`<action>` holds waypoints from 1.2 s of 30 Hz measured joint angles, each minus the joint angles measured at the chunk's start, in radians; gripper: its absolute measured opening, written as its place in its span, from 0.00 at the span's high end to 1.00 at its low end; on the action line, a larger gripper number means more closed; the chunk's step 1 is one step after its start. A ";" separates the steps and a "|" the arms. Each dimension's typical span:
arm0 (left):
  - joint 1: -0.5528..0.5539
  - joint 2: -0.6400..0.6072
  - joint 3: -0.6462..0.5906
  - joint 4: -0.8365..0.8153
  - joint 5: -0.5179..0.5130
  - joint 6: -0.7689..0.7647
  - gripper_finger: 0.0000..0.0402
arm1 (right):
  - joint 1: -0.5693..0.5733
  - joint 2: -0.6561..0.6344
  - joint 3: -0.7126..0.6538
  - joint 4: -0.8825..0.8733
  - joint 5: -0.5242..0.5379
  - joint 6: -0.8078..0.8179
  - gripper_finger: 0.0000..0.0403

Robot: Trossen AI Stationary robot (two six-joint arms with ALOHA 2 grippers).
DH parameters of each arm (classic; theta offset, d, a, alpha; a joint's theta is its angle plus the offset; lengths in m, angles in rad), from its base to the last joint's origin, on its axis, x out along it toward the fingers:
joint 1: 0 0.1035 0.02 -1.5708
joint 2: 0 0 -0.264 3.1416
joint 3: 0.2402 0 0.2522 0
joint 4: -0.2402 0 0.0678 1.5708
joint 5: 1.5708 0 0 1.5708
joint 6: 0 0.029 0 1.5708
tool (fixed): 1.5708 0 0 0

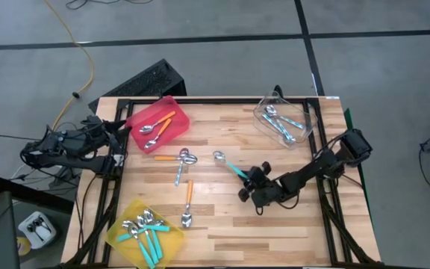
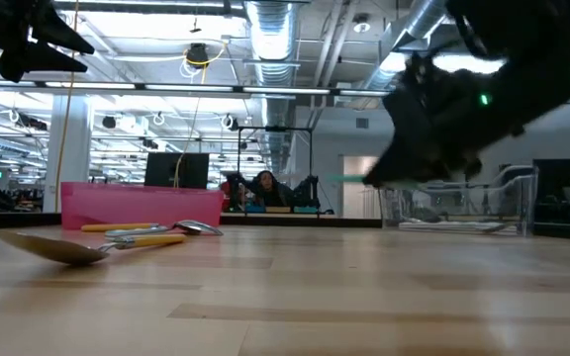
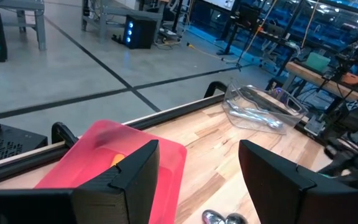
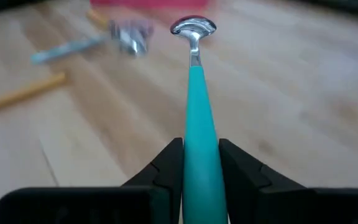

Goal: Sort silverware by color (type)
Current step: Put the light blue spoon into the yellow bin

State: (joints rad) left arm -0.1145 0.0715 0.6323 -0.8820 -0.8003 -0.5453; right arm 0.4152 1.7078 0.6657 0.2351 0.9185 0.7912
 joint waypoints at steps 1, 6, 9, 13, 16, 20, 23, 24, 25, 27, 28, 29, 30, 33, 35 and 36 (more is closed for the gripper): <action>0.000 0.000 0.000 -0.001 0.000 0.000 0.49 | 0.000 -0.010 0.012 0.002 0.008 -0.027 0.74; 0.000 0.000 0.000 0.000 0.000 0.000 0.49 | -0.006 -0.045 0.084 0.008 0.037 -0.163 0.74; 0.000 0.000 0.000 -0.001 0.000 0.000 0.49 | -0.012 -0.045 0.141 0.027 0.043 -0.259 0.74; 0.000 0.000 0.000 -0.001 0.000 0.000 0.49 | -0.011 -0.031 0.210 0.095 0.017 -0.400 0.74; 0.000 0.000 0.000 -0.001 0.000 0.000 0.49 | -0.011 -0.030 0.252 0.150 -0.028 -0.479 0.74; 0.000 0.000 0.000 -0.001 0.000 0.000 0.49 | -0.011 -0.031 0.280 0.238 -0.069 -0.583 0.74; 0.000 0.000 0.000 -0.001 0.000 0.000 0.49 | -0.011 -0.031 0.291 0.353 -0.144 -0.656 0.74; 0.000 0.000 0.000 -0.001 0.000 0.000 0.49 | -0.012 -0.031 0.292 0.393 -0.180 -0.675 0.74; 0.000 0.000 0.000 0.000 0.000 0.000 0.49 | -0.011 -0.025 0.292 0.435 -0.220 -0.696 0.74; 0.000 0.000 0.000 -0.001 0.000 0.000 0.49 | -0.012 0.004 0.292 0.548 -0.293 -0.741 0.74; 0.000 0.000 0.000 -0.001 0.000 0.000 0.49 | -0.011 0.018 0.291 0.594 -0.326 -0.763 0.74; 0.000 0.000 0.000 0.000 -0.001 0.000 0.49 | -0.011 0.034 0.290 0.643 -0.369 -0.776 0.74; 0.000 0.000 0.000 -0.001 -0.001 0.000 0.49 | -0.012 0.055 0.294 0.698 -0.418 -0.781 0.74; 0.000 0.000 0.000 -0.001 -0.001 -0.001 0.49 | -0.016 0.118 0.325 0.772 -0.501 -0.790 0.74; 0.000 0.000 0.000 -0.001 0.000 -0.001 0.49 | -0.018 0.175 0.380 0.775 -0.547 -0.792 0.74; 0.000 0.000 0.000 -0.001 0.000 -0.001 0.49 | -0.018 0.198 0.403 0.769 -0.561 -0.793 0.74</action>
State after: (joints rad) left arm -0.1146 0.0718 0.6323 -0.8829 -0.8005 -0.5461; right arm 0.3977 1.9062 1.0686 1.0041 0.3579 -0.0016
